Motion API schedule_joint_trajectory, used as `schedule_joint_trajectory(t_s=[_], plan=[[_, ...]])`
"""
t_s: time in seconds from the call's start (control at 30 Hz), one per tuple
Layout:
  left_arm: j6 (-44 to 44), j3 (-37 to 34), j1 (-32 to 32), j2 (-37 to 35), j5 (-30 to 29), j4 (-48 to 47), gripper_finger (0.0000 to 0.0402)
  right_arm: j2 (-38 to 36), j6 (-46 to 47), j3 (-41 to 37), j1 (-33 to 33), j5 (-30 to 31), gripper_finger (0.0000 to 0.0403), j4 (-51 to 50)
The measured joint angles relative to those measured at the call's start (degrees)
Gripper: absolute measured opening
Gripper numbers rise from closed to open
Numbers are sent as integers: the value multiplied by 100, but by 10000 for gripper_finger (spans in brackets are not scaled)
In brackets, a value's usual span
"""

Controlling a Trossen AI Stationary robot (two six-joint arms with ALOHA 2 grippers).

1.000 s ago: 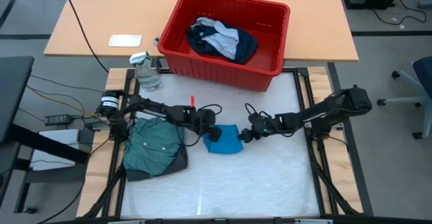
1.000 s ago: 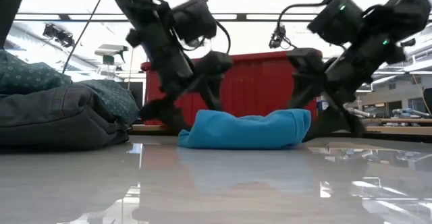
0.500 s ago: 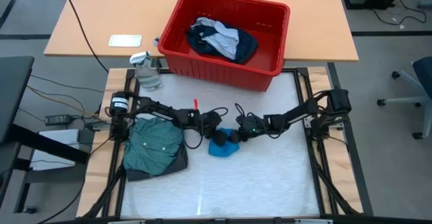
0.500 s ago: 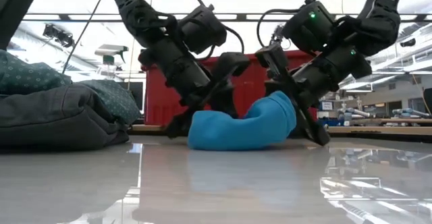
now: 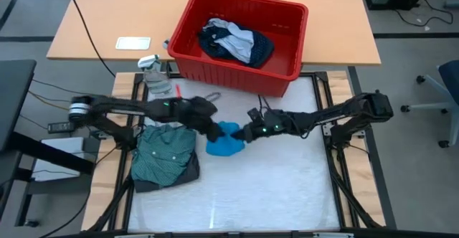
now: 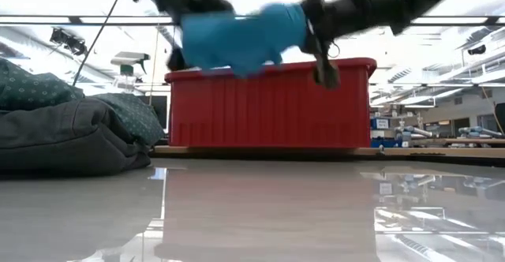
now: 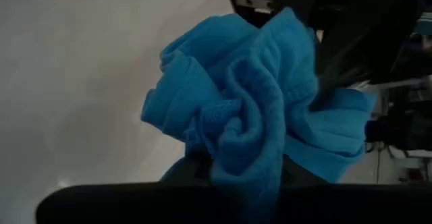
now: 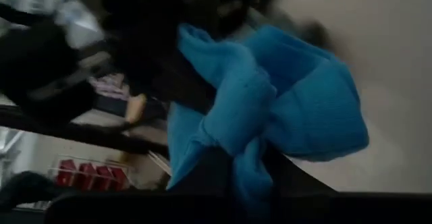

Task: Fold laundry
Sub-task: Stack the light blue shorts on top of the dark green shirt

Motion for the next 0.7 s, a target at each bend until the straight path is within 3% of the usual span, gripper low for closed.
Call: schedule_joint_trajectory(t_s=[0.13, 0.33, 0.53, 0.7], plan=[[123, 14, -18, -988, -295, -1033, 39, 462, -407, 1094, -188, 19, 36, -143], [12, 18, -36, -2107, -889, -3068, 39, 1886, -920, 2991, -358, -105, 36, -748], [-315, 18, -613, -2490, -1180, -4869, 39, 3378, -941, 4509, -236, -332, 36, -820], [-428, 2, -1212, -2483, -1171, -5772, 39, 4413, -936, 5598, -24, -309, 36, -928]])
